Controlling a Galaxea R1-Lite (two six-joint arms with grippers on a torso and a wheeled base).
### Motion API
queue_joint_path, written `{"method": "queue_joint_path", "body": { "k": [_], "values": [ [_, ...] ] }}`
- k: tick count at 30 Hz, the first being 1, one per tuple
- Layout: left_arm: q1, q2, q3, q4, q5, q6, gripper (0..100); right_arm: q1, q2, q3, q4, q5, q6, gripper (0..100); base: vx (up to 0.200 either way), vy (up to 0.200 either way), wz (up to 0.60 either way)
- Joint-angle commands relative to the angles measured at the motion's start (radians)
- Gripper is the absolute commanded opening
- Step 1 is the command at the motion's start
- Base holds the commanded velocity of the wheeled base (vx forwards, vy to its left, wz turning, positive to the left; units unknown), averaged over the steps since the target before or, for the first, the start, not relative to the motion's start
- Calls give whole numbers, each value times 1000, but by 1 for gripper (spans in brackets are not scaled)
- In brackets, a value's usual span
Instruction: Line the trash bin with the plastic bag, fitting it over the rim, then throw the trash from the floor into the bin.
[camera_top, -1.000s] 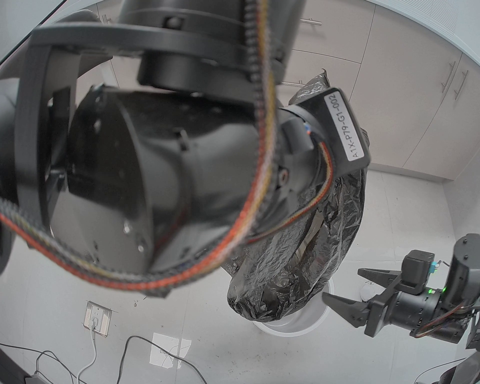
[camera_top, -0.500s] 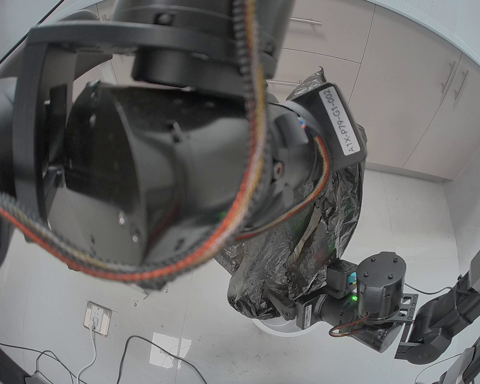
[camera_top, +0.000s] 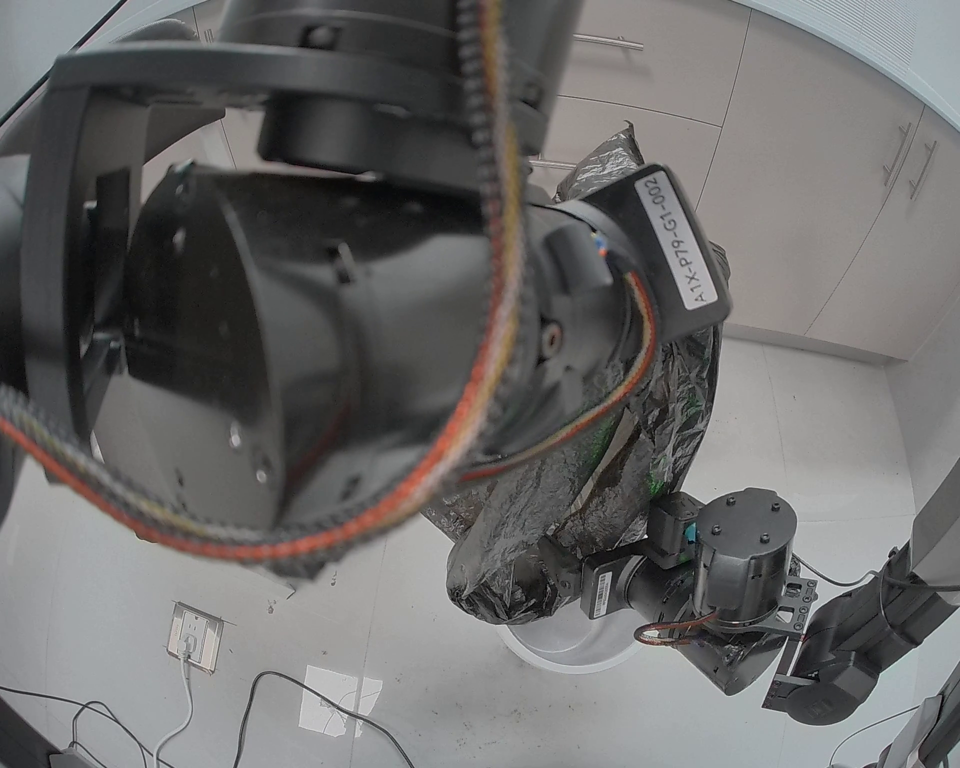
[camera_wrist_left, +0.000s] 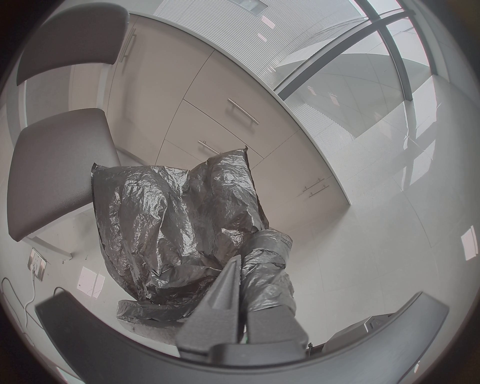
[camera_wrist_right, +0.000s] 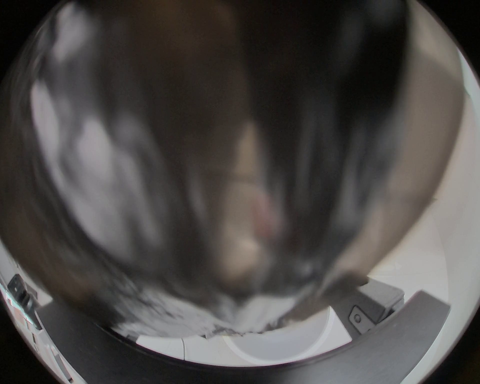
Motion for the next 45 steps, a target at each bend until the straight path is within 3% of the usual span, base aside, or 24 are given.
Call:
{"method": "queue_joint_path", "body": {
  "k": [1, 2, 3, 9, 15, 18, 19, 25, 28, 31, 33, 35, 37, 38, 41, 45],
  "values": [
    [0, -3, 2, 0, 0, 0, 0, 0, 7, 4, -53, -13, -1, 100, 0, 0, 0],
    [0, -3, 2, 2, 0, 0, 0, -1, 16, 2, -80, -27, -1, 100, 0, 0, 0],
    [0, -3, 2, 0, 0, 0, 0, -1, 17, 2, -83, -29, -1, 0, 0, 0, 0],
    [1, -3, 5, 2, 0, -2, 0, -6, 54, 32, -212, -45, -22, 0, 0, 0, 0],
    [1, -26, 23, 3, 0, -4, 0, -110, 26, 62, -294, -35, -85, 0, 0, 0, 0],
    [1, -55, 56, 2, -1, 4, 0, -185, -27, 76, -307, -9, -85, 0, 0, 0, 0],
    [1, -72, 77, 2, -5, 4, 0, -233, -76, 88, -304, 39, -84, 0, 0, 0, 0],
    [1, -78, 125, 2, -9, 6, 0, -258, -216, 82, -231, 99, -76, 0, 0, 0, 0],
    [1, -78, 141, 2, -41, 4, 0, -224, -308, 53, -114, 117, -24, 0, 0, 0, 0],
    [1, -77, 152, 0, -64, 1, 0, -190, -402, 35, 28, 183, 79, 0, 0, 0, 0],
    [1, -77, 158, 2, -67, 1, 0, -185, -458, 19, 133, 246, 169, 0, 0, 0, 0],
    [1, -77, 174, 0, -69, 1, 0, -199, -529, 4, 252, 364, 301, 0, 0, 0, 0],
    [4, -78, 178, 0, -74, 1, 0, -208, -550, 4, 283, 409, 343, 0, 0, 0, 0],
    [14, -81, 194, 0, -100, -2, 0, -258, -573, 5, 320, 487, 398, 0, 0, 0, 0],
    [40, -86, 201, 3, -155, -14, 0, -314, -575, 24, 332, 537, 407, 0, 0, 0, 0],
    [87, -88, 233, 0, -215, -40, 0, -327, -567, 65, 331, 550, 410, 0, 0, 0, 0]
  ]
}}
